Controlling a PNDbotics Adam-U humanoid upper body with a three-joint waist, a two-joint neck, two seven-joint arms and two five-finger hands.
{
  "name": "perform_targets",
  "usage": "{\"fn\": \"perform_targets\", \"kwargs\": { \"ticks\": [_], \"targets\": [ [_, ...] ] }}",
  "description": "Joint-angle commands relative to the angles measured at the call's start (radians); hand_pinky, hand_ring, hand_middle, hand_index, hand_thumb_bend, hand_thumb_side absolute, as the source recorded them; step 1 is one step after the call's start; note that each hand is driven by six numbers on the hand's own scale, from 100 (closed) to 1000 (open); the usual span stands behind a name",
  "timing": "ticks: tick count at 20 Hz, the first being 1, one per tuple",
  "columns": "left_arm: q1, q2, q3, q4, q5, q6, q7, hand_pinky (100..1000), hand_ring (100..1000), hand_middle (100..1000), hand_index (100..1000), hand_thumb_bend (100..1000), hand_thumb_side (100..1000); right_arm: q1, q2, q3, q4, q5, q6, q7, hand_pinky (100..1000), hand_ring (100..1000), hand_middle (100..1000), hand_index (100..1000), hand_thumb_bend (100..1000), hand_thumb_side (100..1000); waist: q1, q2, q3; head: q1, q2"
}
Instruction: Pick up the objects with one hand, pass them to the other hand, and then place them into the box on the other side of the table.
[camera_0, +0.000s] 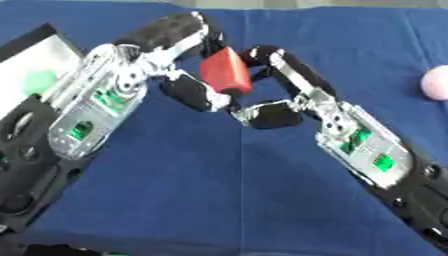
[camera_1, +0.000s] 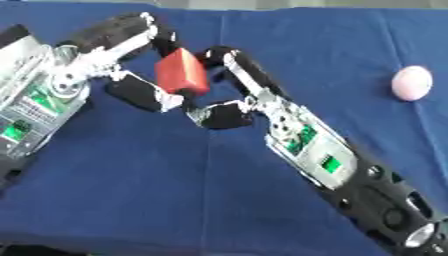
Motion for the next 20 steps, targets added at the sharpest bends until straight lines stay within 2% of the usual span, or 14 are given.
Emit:
{"fn": "perform_targets", "kwargs": {
  "ticks": [1,4,8,17,20],
  "targets": [
    [-0.016,0.043,0.008,-0.011,-0.009,0.002,-0.002,757,647,565,425,131,100,-0.01,-0.017,-0.007,-0.041,0.022,0.001,0.012,773,892,843,885,171,428,0.004,-0.02,0.003,0.004,-0.008],
    [-0.017,0.058,0.009,-0.019,-0.007,0.002,-0.01,747,645,569,428,119,100,-0.005,-0.021,-0.014,-0.043,0.03,0.011,0.025,778,904,876,901,138,477,0.005,-0.022,0.004,0.007,-0.006],
    [-0.011,0.069,0.018,0.004,-0.017,0.003,-0.011,747,647,570,429,124,100,0.004,-0.019,-0.015,-0.028,0.044,0.021,0.054,781,912,900,907,128,515,0.005,-0.023,0.005,0.005,-0.018],
    [-0.004,0.107,0.017,-0.006,-0.008,-0.004,-0.019,738,644,570,428,143,100,0.027,-0.037,-0.034,-0.031,0.062,0.029,0.049,784,915,904,910,153,512,0.006,-0.043,0.008,0.007,-0.008],
    [-0.002,0.123,0.015,-0.009,-0.009,-0.003,-0.024,737,647,571,428,153,100,0.033,-0.044,-0.036,-0.039,0.073,0.027,0.048,785,918,906,921,151,622,0.007,-0.047,0.008,0.012,-0.012]
  ]
}}
